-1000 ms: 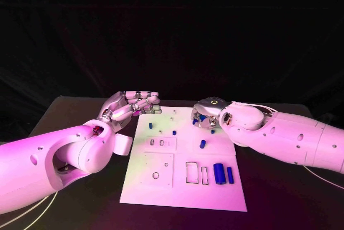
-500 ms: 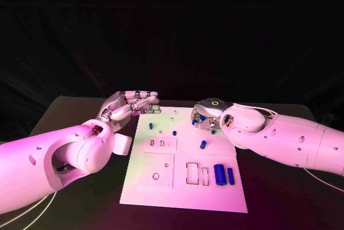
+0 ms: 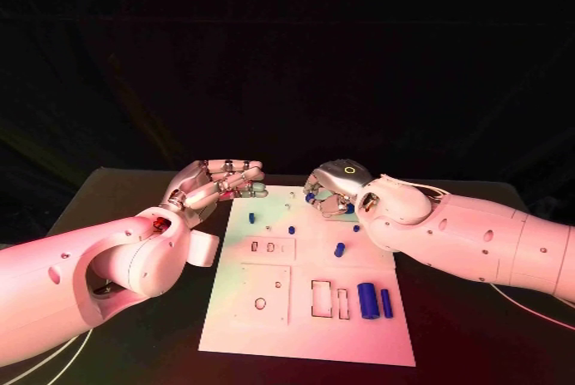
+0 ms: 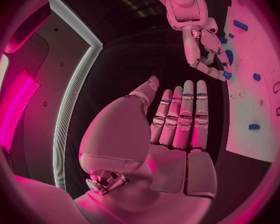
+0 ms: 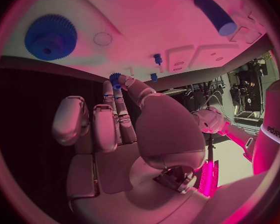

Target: Assemble the parts on the task board

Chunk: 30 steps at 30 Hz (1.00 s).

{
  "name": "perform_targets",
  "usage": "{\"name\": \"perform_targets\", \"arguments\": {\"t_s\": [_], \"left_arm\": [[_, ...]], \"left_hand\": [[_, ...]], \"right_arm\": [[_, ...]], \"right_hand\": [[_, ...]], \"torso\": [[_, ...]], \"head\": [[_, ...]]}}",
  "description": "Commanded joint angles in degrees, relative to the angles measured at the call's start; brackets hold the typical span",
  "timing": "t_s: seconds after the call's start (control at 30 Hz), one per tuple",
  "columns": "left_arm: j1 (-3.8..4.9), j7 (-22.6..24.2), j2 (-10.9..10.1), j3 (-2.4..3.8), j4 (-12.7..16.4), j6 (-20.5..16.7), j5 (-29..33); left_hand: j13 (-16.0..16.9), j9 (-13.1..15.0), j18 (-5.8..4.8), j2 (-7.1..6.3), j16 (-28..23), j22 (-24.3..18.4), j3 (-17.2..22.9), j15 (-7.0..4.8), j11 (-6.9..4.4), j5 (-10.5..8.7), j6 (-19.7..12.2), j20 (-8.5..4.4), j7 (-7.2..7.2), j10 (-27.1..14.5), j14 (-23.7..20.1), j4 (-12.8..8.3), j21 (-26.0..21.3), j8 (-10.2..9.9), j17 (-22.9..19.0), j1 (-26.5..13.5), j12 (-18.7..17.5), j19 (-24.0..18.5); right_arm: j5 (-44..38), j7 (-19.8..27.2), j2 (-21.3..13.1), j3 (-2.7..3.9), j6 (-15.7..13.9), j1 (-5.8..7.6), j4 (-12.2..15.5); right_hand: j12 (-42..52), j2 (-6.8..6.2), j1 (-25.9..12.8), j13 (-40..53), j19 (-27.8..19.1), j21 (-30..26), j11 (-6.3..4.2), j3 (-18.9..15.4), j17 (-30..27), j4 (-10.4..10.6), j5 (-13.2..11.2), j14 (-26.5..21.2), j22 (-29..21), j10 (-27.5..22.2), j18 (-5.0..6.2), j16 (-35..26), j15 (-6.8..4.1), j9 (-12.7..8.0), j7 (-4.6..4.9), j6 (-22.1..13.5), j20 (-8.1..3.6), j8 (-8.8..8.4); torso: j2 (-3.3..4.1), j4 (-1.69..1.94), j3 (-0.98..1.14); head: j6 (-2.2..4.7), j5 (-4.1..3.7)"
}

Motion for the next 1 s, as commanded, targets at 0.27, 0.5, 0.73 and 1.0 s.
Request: {"name": "perform_targets", "arguments": {"t_s": [0.27, 0.5, 0.73, 1.0], "left_arm": [[0.07, 0.6, 0.2, 0.04, 0.0, 1.2, -0.3], [0.14, 0.6, 0.3, 0.04, 0.1, 1.2, -0.3], [0.45, 0.6, 0.3, 0.04, 0.4, 1.2, -0.3], [0.80, 0.6, 0.2, 0.04, 0.7, 1.2, -0.3]], "left_hand": [[-0.1, -0.1, 0.27, 0.34, -0.4, -0.1, 0.4, 0.11, 0.12, 0.21, 0.0, 0.04, 0.20, -0.1, 0.2, -0.1, 0.2, -0.3, 0.1, 0.4, -0.3, 0.3], [-0.1, -0.1, 0.27, 0.34, -0.5, -0.1, 0.4, 0.12, 0.12, 0.21, 0.0, 0.05, 0.21, -0.1, 0.1, -0.1, 0.2, -0.3, 0.1, 0.4, -0.3, 0.2], [-0.1, -0.1, 0.27, 0.34, -0.5, -0.1, 0.4, 0.12, 0.12, 0.21, 0.0, 0.05, 0.21, -0.1, 0.1, -0.1, 0.2, -0.3, 0.1, 0.4, -0.3, 0.2], [-0.1, -0.1, 0.27, 0.34, -0.5, -0.1, 0.4, 0.12, 0.12, 0.21, 0.0, 0.05, 0.21, -0.1, 0.1, -0.1, 0.2, -0.3, 0.1, 0.4, -0.3, 0.2]], "right_arm": [[-0.5, -1.6, 3.5, 0.07, -3.8, 0.15, -2.8], [0.1, -1.2, 5.9, 0.09, -3.4, 0.19, -5.5], [0.0, -1.4, 7.3, 0.08, -3.0, 0.17, -7.3], [-0.3, -1.6, 8.1, 0.09, -3.0, 0.15, -8.6]], "right_hand": [[-0.2, 0.08, 0.4, -0.1, 0.0, 0.3, 0.16, 0.4, 0.1, 0.1, 0.2, 3.0, 0.1, 0.2, -0.82, 0.5, -0.17, 0.1, 0.20, 0.4, -0.43, 0.21], [-0.3, -0.05, 0.2, -0.2, 0.0, 0.4, 0.19, 0.5, 0.3, 0.5, -0.5, 3.0, 0.4, 0.3, -0.85, 0.7, -0.11, 0.3, 0.19, 0.4, -0.41, 0.13], [-0.4, -0.06, 0.2, -0.2, 0.0, 0.4, 0.20, 0.5, 0.3, 0.5, -0.5, 3.0, 0.3, 0.2, -0.84, 0.6, -0.11, 0.3, 0.18, 0.4, -0.42, 0.11], [-0.5, -0.10, 0.2, -0.2, 0.0, 0.5, 0.23, 0.6, 0.3, 0.5, -0.5, 3.0, 0.5, 0.1, -0.85, 0.7, -0.09, 0.3, 0.19, 0.3, -0.42, 0.05]], "torso": [[0.38, 0.24, -0.08], [0.54, 0.36, -0.17], [1.05, 0.77, -0.21], [1.49, 1.10, -0.32]], "head": [[0.65, 0.24], [0.80, 0.33], [1.36, 0.01], [1.48, 0.20]]}}
